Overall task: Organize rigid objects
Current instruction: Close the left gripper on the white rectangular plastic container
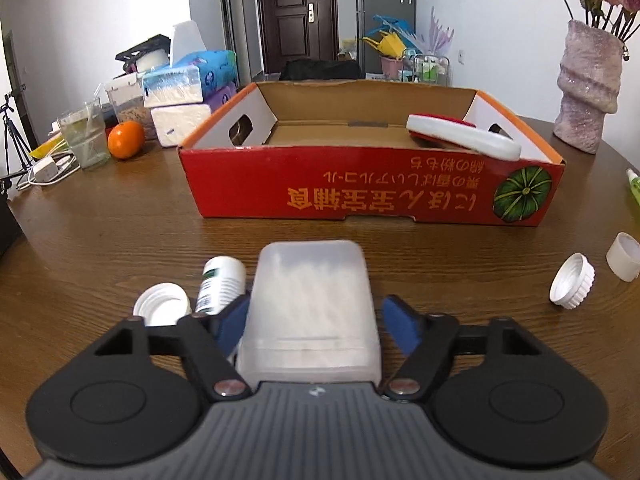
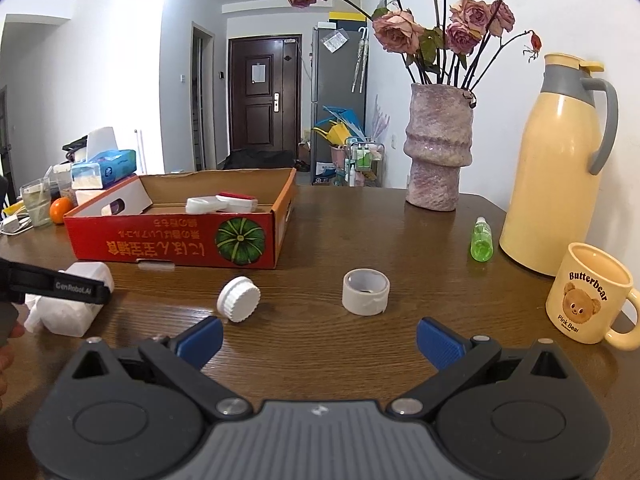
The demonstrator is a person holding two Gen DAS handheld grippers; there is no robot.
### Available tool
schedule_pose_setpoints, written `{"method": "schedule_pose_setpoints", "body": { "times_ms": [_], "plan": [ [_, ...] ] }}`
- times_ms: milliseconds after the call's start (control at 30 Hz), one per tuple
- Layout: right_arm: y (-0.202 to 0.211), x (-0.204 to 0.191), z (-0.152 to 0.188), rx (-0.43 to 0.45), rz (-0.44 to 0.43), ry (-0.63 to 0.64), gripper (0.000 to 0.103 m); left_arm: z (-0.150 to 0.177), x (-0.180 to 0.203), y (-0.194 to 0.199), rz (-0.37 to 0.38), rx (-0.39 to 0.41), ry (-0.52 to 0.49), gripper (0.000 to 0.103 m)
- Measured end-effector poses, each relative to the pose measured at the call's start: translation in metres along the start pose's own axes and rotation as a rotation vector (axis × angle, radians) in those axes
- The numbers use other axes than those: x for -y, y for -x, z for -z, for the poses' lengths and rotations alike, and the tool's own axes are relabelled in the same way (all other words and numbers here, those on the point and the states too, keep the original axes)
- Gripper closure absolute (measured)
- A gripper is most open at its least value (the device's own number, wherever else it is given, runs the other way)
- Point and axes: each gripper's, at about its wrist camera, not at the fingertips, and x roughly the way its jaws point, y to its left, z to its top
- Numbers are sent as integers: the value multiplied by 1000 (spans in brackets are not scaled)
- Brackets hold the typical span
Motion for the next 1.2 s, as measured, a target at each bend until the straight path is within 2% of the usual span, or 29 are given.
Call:
{"method": "schedule_pose_setpoints", "body": {
  "times_ms": [67, 400, 533, 800, 1200],
  "plan": [
    [-4, 2, 1, -6, 3, -1, 0, 0, 0, -4, 7, -14, 6, 36],
    [-16, 9, 4, -27, 18, -16, 0, 2, 0, -6, 25, -3, -4, 37],
    [-15, 13, 3, -17, 25, -19, 0, 1, 1, 1, 31, 23, -13, 37],
    [-18, 30, -10, -5, 61, -38, 0, -5, 17, 19, 64, 67, -33, 37],
    [-34, 63, -41, 12, 145, -60, 0, -16, 27, 25, 90, 88, -23, 37]
  ]
}}
